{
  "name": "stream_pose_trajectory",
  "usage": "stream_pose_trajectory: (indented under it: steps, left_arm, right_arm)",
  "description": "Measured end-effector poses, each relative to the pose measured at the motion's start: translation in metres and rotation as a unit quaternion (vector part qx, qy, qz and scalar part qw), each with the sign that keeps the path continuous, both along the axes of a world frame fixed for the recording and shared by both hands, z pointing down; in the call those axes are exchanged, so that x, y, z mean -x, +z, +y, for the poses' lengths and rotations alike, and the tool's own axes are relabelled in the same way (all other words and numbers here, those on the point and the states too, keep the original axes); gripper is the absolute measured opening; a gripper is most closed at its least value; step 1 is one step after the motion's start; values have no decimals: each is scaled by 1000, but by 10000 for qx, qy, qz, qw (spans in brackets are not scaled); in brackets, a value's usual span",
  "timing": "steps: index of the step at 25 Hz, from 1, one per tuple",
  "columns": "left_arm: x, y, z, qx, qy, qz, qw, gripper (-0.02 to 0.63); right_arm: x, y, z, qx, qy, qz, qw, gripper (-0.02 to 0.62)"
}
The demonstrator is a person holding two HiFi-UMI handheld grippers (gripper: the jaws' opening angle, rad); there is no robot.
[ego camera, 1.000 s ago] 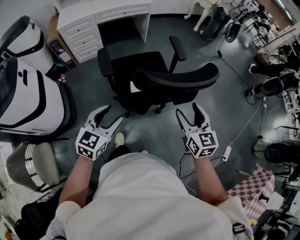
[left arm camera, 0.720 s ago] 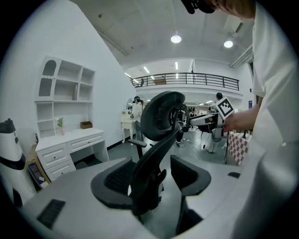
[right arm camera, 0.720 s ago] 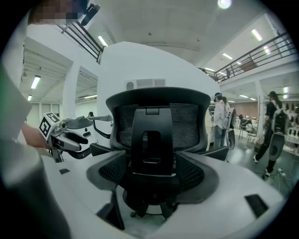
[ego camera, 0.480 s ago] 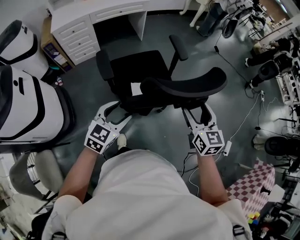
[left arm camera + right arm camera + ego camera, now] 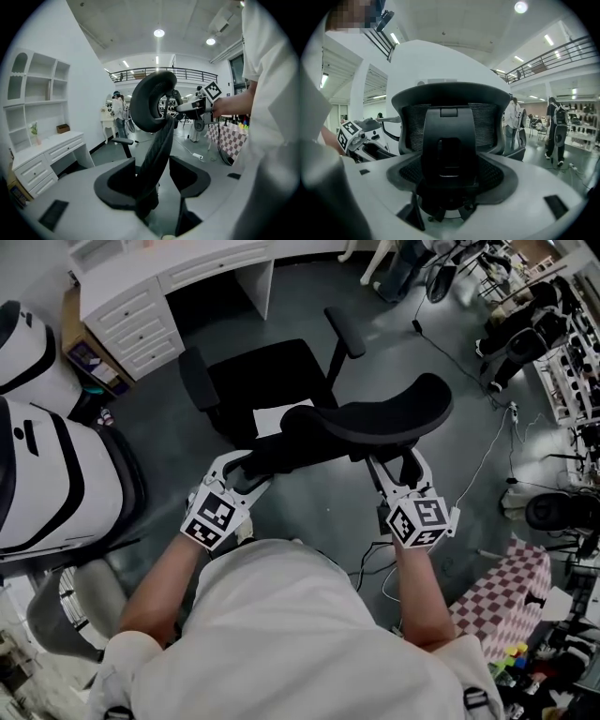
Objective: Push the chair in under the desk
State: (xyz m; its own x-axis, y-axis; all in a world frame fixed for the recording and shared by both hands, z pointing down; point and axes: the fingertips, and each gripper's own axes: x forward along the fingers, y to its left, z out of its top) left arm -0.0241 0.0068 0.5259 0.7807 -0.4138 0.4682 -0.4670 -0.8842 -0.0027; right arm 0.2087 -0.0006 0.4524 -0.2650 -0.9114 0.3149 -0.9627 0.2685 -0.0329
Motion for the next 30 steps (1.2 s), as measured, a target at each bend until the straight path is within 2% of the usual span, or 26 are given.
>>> stream_pose_trajectory:
  steps: [8, 14, 30]
  left_arm:
    - [-11, -2, 1, 107, 190, 118, 9997, 213]
    - [-10, -3, -3, 141, 415, 58, 9990, 204]
    - [-11, -4, -32, 39, 689, 143, 9975, 190]
  right_arm:
    - [-11, -3, -1, -74, 183, -41, 9998, 319]
    - [-11, -4, -5, -172, 301, -31, 9994, 319]
    - [-12, -4, -33, -252, 412, -41, 9988, 319]
